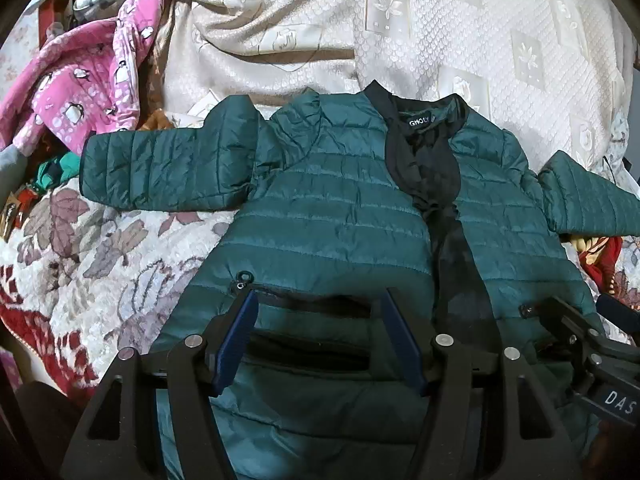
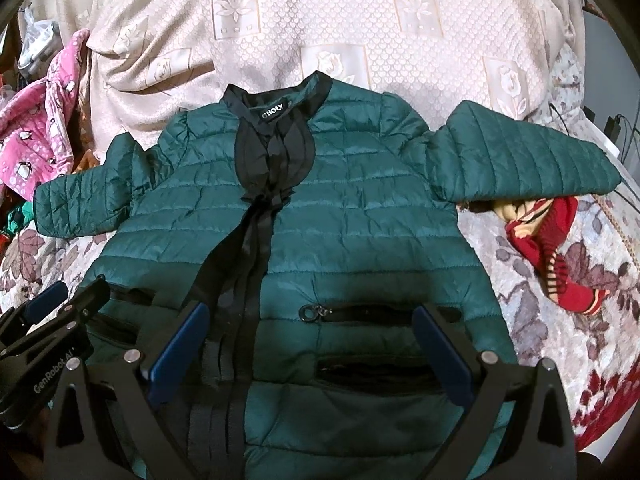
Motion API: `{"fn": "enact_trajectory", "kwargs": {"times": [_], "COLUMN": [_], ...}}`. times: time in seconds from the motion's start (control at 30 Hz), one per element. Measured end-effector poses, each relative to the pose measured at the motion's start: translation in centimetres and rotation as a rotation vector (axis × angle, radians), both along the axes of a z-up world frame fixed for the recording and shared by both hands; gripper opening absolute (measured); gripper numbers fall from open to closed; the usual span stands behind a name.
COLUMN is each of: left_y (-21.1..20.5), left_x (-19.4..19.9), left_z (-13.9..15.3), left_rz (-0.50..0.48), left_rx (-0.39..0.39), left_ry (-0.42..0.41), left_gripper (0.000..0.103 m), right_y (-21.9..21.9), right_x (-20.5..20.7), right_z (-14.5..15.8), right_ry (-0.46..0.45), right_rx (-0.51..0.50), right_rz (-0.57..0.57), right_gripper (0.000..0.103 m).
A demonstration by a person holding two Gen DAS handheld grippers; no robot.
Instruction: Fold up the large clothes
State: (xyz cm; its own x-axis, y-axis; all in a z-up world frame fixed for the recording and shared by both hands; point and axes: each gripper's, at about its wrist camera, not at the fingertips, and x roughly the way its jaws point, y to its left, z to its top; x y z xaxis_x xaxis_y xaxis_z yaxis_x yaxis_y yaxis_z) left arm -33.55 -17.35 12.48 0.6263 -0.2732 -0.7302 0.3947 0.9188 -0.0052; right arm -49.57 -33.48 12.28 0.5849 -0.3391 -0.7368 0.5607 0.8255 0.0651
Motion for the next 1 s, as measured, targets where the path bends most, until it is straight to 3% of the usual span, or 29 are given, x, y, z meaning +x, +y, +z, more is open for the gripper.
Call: {"fn": "enact_trajectory", "kwargs": {"times": [0.67, 1.0], "left_y": [-0.7, -0.5], "left_x": [0.0, 0.0], "left_z": [-1.2, -1.2], "left_rz": [-0.017, -0.006], "left_rx": [0.013, 0.016], "left_ry": [0.039, 0.021], "left_gripper": [0.038, 0.038], "right_y": [-0.2, -0.4], "right_x": [0.4, 0.5], "right_z": [-0.6, -0.7], "right_ry": [0.012, 0.014], "right_rx": [0.003, 0.018], "right_rz": [-0.004, -0.008], "right_gripper": [0.103, 0.103]}}
